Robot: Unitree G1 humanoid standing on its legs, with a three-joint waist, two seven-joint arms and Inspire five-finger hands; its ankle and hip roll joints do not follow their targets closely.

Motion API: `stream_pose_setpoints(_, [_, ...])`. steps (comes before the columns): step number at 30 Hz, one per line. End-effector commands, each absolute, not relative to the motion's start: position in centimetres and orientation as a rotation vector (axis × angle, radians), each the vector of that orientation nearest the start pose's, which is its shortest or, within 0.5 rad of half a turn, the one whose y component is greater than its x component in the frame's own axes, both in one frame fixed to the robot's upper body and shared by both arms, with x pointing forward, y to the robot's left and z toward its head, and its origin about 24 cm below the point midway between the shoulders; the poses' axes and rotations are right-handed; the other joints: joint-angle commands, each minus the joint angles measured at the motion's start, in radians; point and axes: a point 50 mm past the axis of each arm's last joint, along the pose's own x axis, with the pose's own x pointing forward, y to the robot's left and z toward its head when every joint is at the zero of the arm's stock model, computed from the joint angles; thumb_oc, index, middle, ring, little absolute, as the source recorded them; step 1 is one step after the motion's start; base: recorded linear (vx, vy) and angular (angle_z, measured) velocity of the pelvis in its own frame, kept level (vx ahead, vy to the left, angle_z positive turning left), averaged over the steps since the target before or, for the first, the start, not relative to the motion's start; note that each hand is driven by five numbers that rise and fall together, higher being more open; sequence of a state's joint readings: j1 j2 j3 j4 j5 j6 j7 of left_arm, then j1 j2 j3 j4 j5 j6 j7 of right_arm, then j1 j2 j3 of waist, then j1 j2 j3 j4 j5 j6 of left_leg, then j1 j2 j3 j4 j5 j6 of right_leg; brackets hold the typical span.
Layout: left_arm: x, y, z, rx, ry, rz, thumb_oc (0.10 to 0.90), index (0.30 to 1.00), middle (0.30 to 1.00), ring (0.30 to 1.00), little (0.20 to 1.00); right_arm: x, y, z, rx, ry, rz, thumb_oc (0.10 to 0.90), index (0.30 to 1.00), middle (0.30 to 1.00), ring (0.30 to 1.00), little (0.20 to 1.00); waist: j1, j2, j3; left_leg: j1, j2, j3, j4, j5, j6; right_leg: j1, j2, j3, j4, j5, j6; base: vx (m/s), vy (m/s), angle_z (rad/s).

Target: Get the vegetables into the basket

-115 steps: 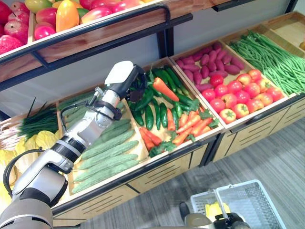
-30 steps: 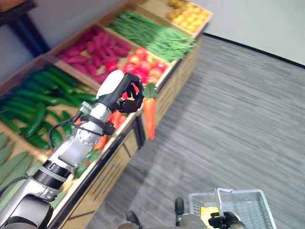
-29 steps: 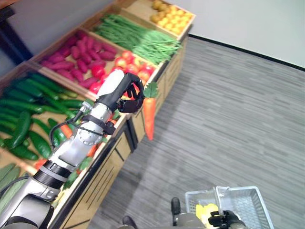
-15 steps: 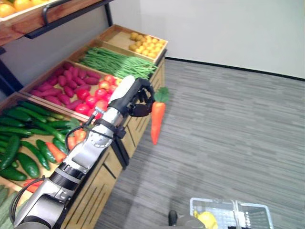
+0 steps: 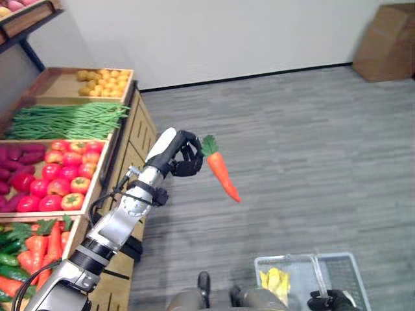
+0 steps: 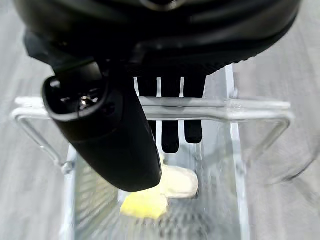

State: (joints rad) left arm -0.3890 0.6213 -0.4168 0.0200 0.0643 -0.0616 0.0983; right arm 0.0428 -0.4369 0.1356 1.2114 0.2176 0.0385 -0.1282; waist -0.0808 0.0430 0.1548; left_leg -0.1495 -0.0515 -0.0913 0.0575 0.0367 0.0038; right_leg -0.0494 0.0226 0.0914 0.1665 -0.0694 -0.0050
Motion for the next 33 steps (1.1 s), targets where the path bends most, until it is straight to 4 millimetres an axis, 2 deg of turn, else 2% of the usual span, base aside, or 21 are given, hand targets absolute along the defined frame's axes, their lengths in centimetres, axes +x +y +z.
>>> stream_pose_setpoints(1, [30.2,16.7,19.3,0.754,-0.607,-0.193,0.400,0.300,0.300,0.300,0.300,14.4,-32.7,-10.7,-0.358,0.962,-0.419,0.400,0.300,0.300,0.300,0.300,0.052,-0.042,-0.013,0.161,0.018,0.022,-0.131,0.014,-0.042,0.142,-0.039,0.047,-0.188,0.007,0.081,-0.01,0.081,0.56])
stream_pose_setpoints(5, [30.0,16.9,19.1,0.763,-0.603,-0.192,0.400,0.300,0.300,0.300,0.300,16.8,-32.6,-9.3,-0.363,0.863,-0.405,0.400,0.300,0.300,0.300,0.300,0.061,-0.042,-0.015,0.148,0.016,0.040,-0.141,0.005,-0.031,0.122,-0.050,0.064,-0.210,0.027,0.096,0.00,0.059,-0.01])
stream_pose_setpoints(12, [29.7,17.2,18.3,0.735,-0.573,-0.190,0.400,0.300,0.300,0.300,0.300,18.4,-32.9,-8.0,-0.382,0.785,-0.396,0.400,0.300,0.300,0.300,0.300,0.062,-0.036,-0.024,0.164,0.015,0.047,-0.145,-0.012,-0.026,0.130,-0.061,0.066,-0.243,0.040,0.107,0.04,0.039,-0.08])
stream_pose_setpoints(15, [29.3,16.9,18.3,0.729,-0.576,-0.217,0.400,0.300,0.300,0.300,0.300,19.5,-33.5,-6.8,-0.413,0.742,-0.396,0.400,0.300,0.300,0.300,0.300,0.063,-0.035,-0.035,0.197,0.015,0.046,-0.145,-0.026,-0.025,0.162,-0.068,0.057,-0.251,0.033,0.109,0.08,0.024,-0.02])
stream_pose_setpoints(18, [28.8,16.0,18.1,0.723,-0.584,-0.268,0.400,0.300,0.300,0.300,0.300,21.3,-33.9,-5.1,-0.438,0.676,-0.391,0.400,0.300,0.300,0.300,0.300,0.069,-0.034,-0.045,0.219,0.014,0.042,-0.145,-0.034,-0.024,0.184,-0.072,0.055,-0.253,0.029,0.110,0.03,0.012,0.00])
stream_pose_setpoints(19, [28.8,16.0,18.1,0.722,-0.584,-0.268,0.400,0.300,0.300,0.300,0.300,21.3,-33.9,-5.1,-0.438,0.676,-0.392,0.400,0.300,0.300,0.300,0.300,0.069,-0.034,-0.044,0.220,0.014,0.042,-0.145,-0.034,-0.024,0.185,-0.072,0.055,-0.253,0.029,0.110,0.00,0.000,0.00])
stream_pose_setpoints(25, [29.1,14.5,17.4,0.685,-0.562,-0.323,0.400,0.300,0.300,0.300,0.300,26.0,-32.1,-1.9,-0.450,0.514,-0.328,0.400,0.300,0.300,0.300,0.300,0.078,-0.030,-0.053,0.234,0.016,0.043,-0.145,-0.040,-0.024,0.199,-0.076,0.049,-0.254,0.025,0.108,0.00,0.001,0.03])
stream_pose_setpoints(26, [29.1,14.5,17.5,0.685,-0.564,-0.322,0.400,0.300,0.300,0.300,0.300,26.1,-32.1,-1.9,-0.450,0.512,-0.328,0.400,0.300,0.300,0.300,0.300,0.077,-0.029,-0.050,0.230,0.017,0.043,-0.145,-0.031,-0.026,0.195,-0.075,0.050,-0.254,0.033,0.108,0.00,0.000,0.00])
stream_pose_setpoints(28, [29.6,13.6,16.8,0.688,-0.539,-0.347,0.400,0.300,0.300,0.300,0.300,28.3,-30.7,-0.1,-0.448,0.429,-0.288,0.400,0.300,0.300,0.300,0.300,0.078,-0.027,-0.053,0.238,0.017,0.045,-0.145,-0.039,-0.025,0.203,-0.076,0.048,-0.254,0.024,0.105,0.00,0.000,0.00])
stream_pose_setpoints(33, [30.9,11.3,15.5,0.701,-0.495,-0.390,0.400,0.300,0.300,0.300,0.300,31.1,-27.9,2.0,-0.442,0.325,-0.213,0.400,0.300,0.300,0.300,0.300,0.075,-0.023,-0.051,0.235,0.020,0.045,-0.145,-0.030,-0.027,0.199,-0.074,0.046,-0.254,0.034,0.102,-0.01,-0.005,0.00])
